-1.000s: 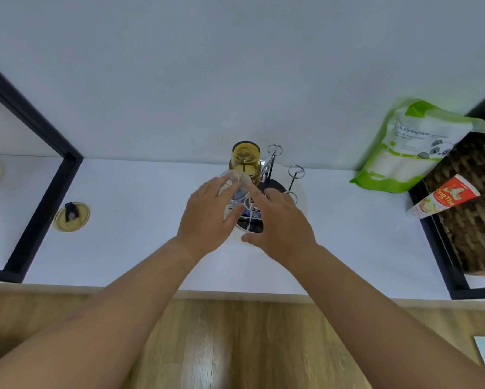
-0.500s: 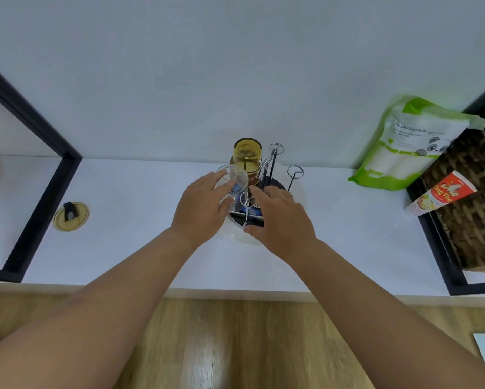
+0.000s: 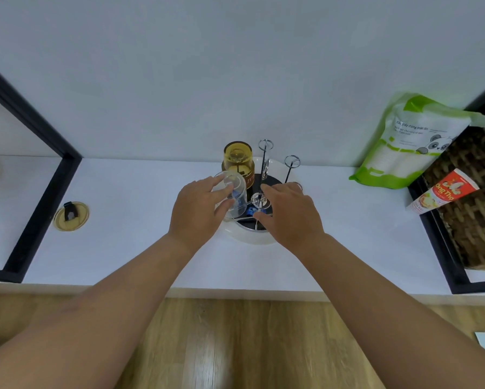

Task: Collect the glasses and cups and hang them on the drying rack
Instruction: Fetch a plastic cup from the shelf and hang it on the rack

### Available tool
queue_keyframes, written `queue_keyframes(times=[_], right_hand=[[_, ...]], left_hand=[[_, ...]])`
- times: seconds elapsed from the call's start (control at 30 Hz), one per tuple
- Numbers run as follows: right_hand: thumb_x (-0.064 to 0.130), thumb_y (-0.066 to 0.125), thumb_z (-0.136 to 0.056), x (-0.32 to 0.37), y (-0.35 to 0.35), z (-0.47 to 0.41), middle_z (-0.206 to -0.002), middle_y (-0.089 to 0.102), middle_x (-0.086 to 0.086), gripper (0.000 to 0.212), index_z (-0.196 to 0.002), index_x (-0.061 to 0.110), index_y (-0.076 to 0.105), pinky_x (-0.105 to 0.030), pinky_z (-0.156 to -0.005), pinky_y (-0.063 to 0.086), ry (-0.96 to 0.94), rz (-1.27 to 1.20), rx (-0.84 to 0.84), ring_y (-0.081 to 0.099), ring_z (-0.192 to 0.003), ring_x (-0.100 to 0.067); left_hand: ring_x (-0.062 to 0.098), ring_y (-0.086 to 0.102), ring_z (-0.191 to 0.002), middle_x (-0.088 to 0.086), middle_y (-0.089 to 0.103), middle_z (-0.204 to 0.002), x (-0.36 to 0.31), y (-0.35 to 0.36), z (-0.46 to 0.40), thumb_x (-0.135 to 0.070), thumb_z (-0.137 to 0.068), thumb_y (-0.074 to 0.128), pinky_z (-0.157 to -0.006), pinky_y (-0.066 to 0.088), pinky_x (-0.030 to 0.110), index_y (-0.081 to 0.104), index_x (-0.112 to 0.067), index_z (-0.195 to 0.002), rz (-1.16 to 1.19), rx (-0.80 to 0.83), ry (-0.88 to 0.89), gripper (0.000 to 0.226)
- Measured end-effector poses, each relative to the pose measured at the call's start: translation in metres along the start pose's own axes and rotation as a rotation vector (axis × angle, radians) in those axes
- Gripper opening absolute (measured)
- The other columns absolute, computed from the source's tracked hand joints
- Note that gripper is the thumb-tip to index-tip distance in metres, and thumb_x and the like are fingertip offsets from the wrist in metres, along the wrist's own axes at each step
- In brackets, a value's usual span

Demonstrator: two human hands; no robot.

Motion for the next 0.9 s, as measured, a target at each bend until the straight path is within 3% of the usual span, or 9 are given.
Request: queue_keyframes(times=[0.27, 0.4, 0.7, 0.9], right_hand=[[0.042, 0.067, -0.099, -0.006, 0.003, -0.003, -0.115, 0.076, -0.002, 0.045, -0.137, 0.018, 0.066, -0.042, -0.089, 0.050, 0.011, 0.005, -0.012, 0.054, -0.128, -0.026], [0.042, 0.067, -0.099, -0.007, 0.003, -0.004, -0.116, 0.076, -0.001, 0.044, -0.136, 0.019, 0.066, -0.041, -0.090, 0.050, 0.014, 0.000, -0.008, 0.053, -0.129, -0.025], [0.048, 0.070, -0.095, -0.004, -0.008, -0.002, -0.109, 0.073, -0.002, 0.057, -0.139, 0.015, 0.061, -0.041, -0.090, 0.053, 0.000, -0.084, 0.022, 0.052, -0.127, -0.027], [0.051, 0.068, -0.095, 0.001, -0.065, 0.004, -0.111, 0.074, -0.002, 0.060, -0.146, 0.019, 0.059, -0.040, -0.089, 0.051, -0.019, -0.141, -0.056, 0.054, -0.125, -0.027]], left_hand=[[0.030, 0.068, -0.116, 0.007, 0.068, -0.134, -0.002, 0.001, 0.004, -0.027, -0.092, 0.074, -0.098, 0.050, 0.042, 0.076, -0.018, -0.123, 0.029, -0.036, 0.012, 0.032], [0.030, 0.067, -0.118, 0.007, 0.068, -0.135, 0.000, 0.002, 0.004, -0.028, -0.093, 0.073, -0.101, 0.049, 0.044, 0.075, -0.018, -0.124, 0.037, -0.027, 0.007, 0.033], [0.027, 0.048, -0.142, 0.003, 0.054, -0.152, 0.003, 0.007, 0.003, -0.040, -0.100, 0.060, -0.118, 0.031, 0.049, 0.066, -0.024, -0.138, 0.026, 0.067, -0.036, 0.042], [0.026, 0.044, -0.145, 0.002, 0.052, -0.154, -0.021, -0.046, -0.016, -0.037, -0.102, 0.060, -0.119, 0.029, 0.048, 0.061, -0.024, -0.142, 0.078, 0.014, -0.007, 0.042]])
Point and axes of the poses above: each hand's wrist, its own z-axis away from the middle knuckle, its own y-axis out of the palm, x = y × z, the point moved 6 cm from there along -z, towards the middle knuckle
